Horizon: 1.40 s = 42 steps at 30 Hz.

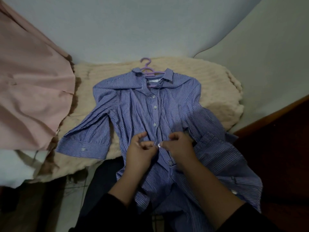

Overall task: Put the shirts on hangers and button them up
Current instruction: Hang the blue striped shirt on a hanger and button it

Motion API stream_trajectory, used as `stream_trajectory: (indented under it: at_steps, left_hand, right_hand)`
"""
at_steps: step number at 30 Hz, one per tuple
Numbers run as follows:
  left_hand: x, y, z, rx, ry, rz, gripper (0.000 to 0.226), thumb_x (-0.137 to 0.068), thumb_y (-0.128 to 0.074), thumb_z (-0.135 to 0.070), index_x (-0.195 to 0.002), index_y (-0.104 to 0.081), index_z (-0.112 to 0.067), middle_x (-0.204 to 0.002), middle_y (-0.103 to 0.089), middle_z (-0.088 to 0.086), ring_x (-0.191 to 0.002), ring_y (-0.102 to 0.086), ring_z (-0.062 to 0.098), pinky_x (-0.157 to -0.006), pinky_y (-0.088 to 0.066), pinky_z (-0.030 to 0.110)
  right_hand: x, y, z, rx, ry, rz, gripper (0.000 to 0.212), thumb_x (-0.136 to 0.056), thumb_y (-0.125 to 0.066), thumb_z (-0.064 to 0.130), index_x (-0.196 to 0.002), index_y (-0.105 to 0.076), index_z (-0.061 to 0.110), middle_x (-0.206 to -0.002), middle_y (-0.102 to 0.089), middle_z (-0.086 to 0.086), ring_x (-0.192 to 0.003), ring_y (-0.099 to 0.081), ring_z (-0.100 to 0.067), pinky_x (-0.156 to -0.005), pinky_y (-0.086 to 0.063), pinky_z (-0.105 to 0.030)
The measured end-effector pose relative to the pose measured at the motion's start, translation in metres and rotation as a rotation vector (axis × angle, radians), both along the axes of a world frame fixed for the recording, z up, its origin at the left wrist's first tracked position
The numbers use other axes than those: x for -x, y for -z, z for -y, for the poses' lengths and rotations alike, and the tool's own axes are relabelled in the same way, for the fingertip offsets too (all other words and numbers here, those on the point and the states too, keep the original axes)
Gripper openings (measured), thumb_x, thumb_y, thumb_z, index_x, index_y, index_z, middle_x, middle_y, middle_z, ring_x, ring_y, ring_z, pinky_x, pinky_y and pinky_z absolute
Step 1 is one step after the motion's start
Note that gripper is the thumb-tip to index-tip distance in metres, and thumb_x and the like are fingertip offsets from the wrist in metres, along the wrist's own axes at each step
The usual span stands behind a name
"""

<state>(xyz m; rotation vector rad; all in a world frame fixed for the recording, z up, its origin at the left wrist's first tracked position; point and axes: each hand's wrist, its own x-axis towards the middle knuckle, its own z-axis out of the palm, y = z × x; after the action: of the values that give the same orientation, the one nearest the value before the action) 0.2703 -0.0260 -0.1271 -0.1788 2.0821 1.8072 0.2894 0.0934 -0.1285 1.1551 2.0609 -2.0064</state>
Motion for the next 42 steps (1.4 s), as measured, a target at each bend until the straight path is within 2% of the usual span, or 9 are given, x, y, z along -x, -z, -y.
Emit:
stream_trajectory:
  at_steps: [6, 9, 19, 22, 26, 28, 33, 37, 42]
  left_hand:
    - [0.0, 0.005, 0.001, 0.159, 0.052, -0.165, 0.05, -0.079, -0.073, -0.007, -0.118, -0.047, -0.025, -0.081, -0.068, -0.003, -0.073, -0.064, 0.009, -0.069, -0.052, 0.022]
    - [-0.001, 0.005, 0.002, 0.187, 0.051, -0.197, 0.051, -0.079, -0.072, -0.006, -0.118, -0.046, -0.025, -0.08, -0.068, -0.003, -0.073, -0.064, 0.009, -0.07, -0.051, 0.021]
    - [-0.005, 0.0, 0.005, -0.082, 0.022, -0.07, 0.048, -0.082, -0.069, 0.001, -0.121, -0.047, -0.016, -0.083, -0.069, 0.004, -0.066, -0.062, 0.007, -0.059, -0.049, 0.011]
    - [-0.004, 0.002, 0.008, -0.075, 0.049, -0.078, 0.038, -0.088, -0.064, -0.005, -0.119, -0.048, -0.02, -0.084, -0.072, -0.001, -0.063, -0.062, 0.0, -0.06, -0.048, 0.011]
    - [-0.001, 0.004, 0.007, -0.143, 0.064, -0.041, 0.042, -0.083, -0.065, 0.006, -0.116, -0.047, -0.012, -0.083, -0.069, 0.004, -0.059, -0.062, 0.001, -0.057, -0.05, 0.014]
    - [0.0, 0.004, 0.006, -0.14, 0.056, -0.056, 0.042, -0.081, -0.066, 0.009, -0.114, -0.047, -0.01, -0.081, -0.066, 0.007, -0.057, -0.06, 0.001, -0.054, -0.049, 0.014]
    - [-0.002, 0.012, 0.004, -0.1, 0.023, -0.129, 0.042, -0.079, -0.069, 0.008, -0.109, -0.051, -0.015, -0.082, -0.064, 0.006, -0.07, -0.06, 0.011, -0.067, -0.053, 0.022]
    - [-0.004, 0.017, 0.003, -0.049, 0.035, -0.181, 0.047, -0.077, -0.071, 0.006, -0.101, -0.05, -0.029, -0.082, -0.065, 0.001, -0.073, -0.061, 0.01, -0.073, -0.052, 0.024]
    - [0.001, 0.016, 0.003, -0.105, 0.049, -0.107, 0.039, -0.08, -0.072, -0.001, -0.103, -0.051, -0.024, -0.085, -0.069, 0.008, -0.075, -0.064, 0.016, -0.072, -0.054, 0.029]
  right_hand:
    - [-0.002, -0.002, 0.001, 0.117, 0.037, -0.006, 0.032, -0.078, -0.073, 0.005, -0.086, -0.045, 0.018, -0.075, -0.054, -0.006, -0.054, -0.045, -0.015, -0.045, -0.037, -0.025]
    - [-0.003, -0.006, 0.002, 0.13, 0.036, -0.029, 0.032, -0.079, -0.071, 0.004, -0.085, -0.043, 0.017, -0.071, -0.053, -0.006, -0.048, -0.044, -0.014, -0.045, -0.037, -0.025]
    - [-0.005, -0.004, 0.005, 0.097, 0.052, -0.067, 0.031, -0.08, -0.07, 0.002, -0.084, -0.042, 0.016, -0.081, -0.05, -0.004, -0.059, -0.055, -0.015, -0.069, -0.047, -0.041]
    - [-0.006, -0.004, 0.005, 0.104, 0.06, -0.076, 0.031, -0.078, -0.071, 0.0, -0.084, -0.044, 0.015, -0.079, -0.051, -0.004, -0.059, -0.056, -0.017, -0.069, -0.048, -0.043]
    - [-0.006, -0.004, 0.006, 0.091, 0.043, -0.077, 0.023, -0.081, -0.066, -0.002, -0.083, -0.048, 0.013, -0.084, -0.055, -0.006, -0.063, -0.06, -0.018, -0.075, -0.054, -0.049]
    - [-0.006, -0.006, 0.006, 0.105, 0.03, -0.096, 0.018, -0.083, -0.065, 0.001, -0.082, -0.05, 0.011, -0.082, -0.057, -0.007, -0.063, -0.059, -0.016, -0.072, -0.056, -0.044]
    - [-0.005, -0.005, 0.008, 0.121, 0.016, -0.084, 0.025, -0.079, -0.073, 0.006, -0.084, -0.049, 0.012, -0.073, -0.058, -0.004, -0.061, -0.058, -0.018, -0.079, -0.051, -0.055]
    - [-0.003, -0.004, 0.008, 0.108, 0.059, -0.088, 0.024, -0.082, -0.065, -0.003, -0.087, -0.045, 0.009, -0.073, -0.054, -0.007, -0.057, -0.056, -0.016, -0.067, -0.055, -0.043]
    - [-0.001, -0.002, 0.006, 0.096, 0.056, -0.097, 0.032, -0.085, -0.062, -0.002, -0.081, -0.037, 0.018, -0.072, -0.052, -0.005, -0.053, -0.057, -0.014, -0.074, -0.051, -0.052]
